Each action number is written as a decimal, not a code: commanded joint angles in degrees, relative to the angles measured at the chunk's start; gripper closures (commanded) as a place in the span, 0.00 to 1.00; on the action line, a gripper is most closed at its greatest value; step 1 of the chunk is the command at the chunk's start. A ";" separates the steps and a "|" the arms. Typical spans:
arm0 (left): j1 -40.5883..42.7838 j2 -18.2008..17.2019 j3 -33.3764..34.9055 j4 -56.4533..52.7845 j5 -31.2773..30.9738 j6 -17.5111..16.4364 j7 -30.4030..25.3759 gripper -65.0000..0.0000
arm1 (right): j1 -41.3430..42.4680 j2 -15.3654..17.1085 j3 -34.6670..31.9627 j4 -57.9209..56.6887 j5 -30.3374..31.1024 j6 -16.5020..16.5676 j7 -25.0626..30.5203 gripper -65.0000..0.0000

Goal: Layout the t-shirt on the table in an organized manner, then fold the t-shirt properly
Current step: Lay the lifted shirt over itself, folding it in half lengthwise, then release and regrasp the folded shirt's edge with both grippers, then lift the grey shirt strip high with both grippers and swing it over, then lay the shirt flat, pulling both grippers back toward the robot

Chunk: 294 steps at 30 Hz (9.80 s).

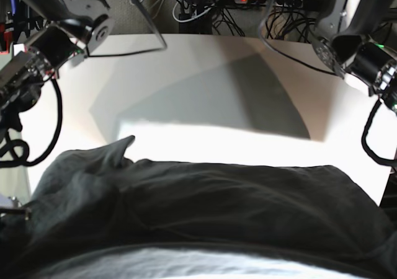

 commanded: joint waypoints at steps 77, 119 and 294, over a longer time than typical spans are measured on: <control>-0.59 -2.31 31.47 -53.46 45.80 0.25 -29.50 0.36 | 29.06 14.58 -30.81 -88.36 0.78 -6.43 -0.86 0.35; 20.95 6.31 16.97 -47.22 45.80 -6.08 -31.34 0.03 | -22.98 9.05 -22.73 -38.95 0.69 -6.51 -8.42 0.34; 44.78 -3.10 12.93 -23.39 32.00 -6.70 -7.52 0.99 | -60.87 3.77 -6.20 -5.20 10.89 3.99 -26.26 0.78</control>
